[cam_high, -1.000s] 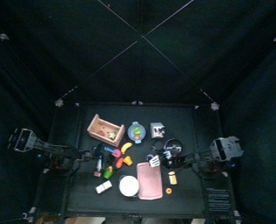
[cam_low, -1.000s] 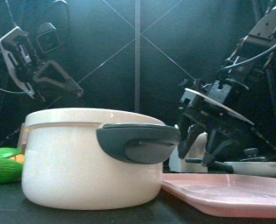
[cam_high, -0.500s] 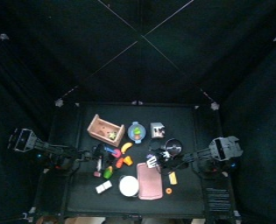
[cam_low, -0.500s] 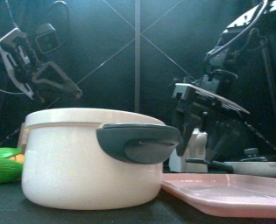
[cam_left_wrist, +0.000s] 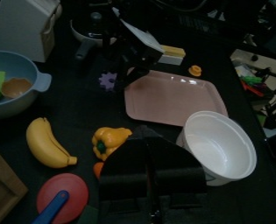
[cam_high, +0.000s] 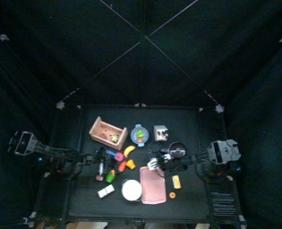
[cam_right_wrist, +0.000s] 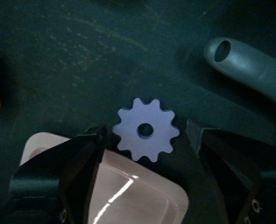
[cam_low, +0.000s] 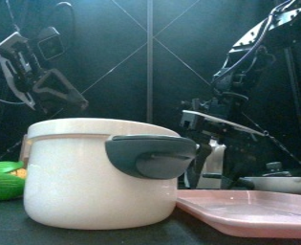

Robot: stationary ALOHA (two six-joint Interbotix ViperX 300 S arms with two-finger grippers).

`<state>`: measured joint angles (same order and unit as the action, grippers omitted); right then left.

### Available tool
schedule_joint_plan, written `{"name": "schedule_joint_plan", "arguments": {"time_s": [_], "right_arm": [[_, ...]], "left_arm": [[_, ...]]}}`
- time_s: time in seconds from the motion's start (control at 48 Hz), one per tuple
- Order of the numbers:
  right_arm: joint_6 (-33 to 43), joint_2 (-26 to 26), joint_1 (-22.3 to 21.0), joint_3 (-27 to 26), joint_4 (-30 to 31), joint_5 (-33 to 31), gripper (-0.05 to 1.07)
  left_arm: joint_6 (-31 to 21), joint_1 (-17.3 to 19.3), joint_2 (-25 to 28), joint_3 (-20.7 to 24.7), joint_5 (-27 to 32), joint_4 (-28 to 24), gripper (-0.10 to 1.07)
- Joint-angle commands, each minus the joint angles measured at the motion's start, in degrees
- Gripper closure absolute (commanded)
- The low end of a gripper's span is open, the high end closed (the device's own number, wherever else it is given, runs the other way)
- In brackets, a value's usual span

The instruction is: Grab purple gear

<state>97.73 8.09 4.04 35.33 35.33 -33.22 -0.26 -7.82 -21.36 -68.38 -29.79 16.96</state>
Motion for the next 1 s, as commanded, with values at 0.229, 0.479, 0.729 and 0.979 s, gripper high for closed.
{"name": "schedule_joint_plan", "arguments": {"time_s": [0.229,0.479,0.729,0.979], "right_arm": [[0.0,0.88,-0.26,-1.14,0.0,0.26,0.02],[0.0,0.79,-0.18,-0.88,-0.09,0.35,0.08],[0.0,0.88,-0.18,-0.97,0.09,0.18,0.23],[0.0,0.53,-0.26,-1.32,0.53,0.0,0.28]], "left_arm": [[-0.09,0.0,0.0,0.53,-0.26,0.09,1.0],[-0.09,-0.09,0.0,0.53,-0.18,0.09,1.0],[-0.09,-0.09,0.0,0.53,-0.26,0.09,1.0],[-0.09,-0.09,0.0,0.53,-0.18,0.09,1.0]]}}
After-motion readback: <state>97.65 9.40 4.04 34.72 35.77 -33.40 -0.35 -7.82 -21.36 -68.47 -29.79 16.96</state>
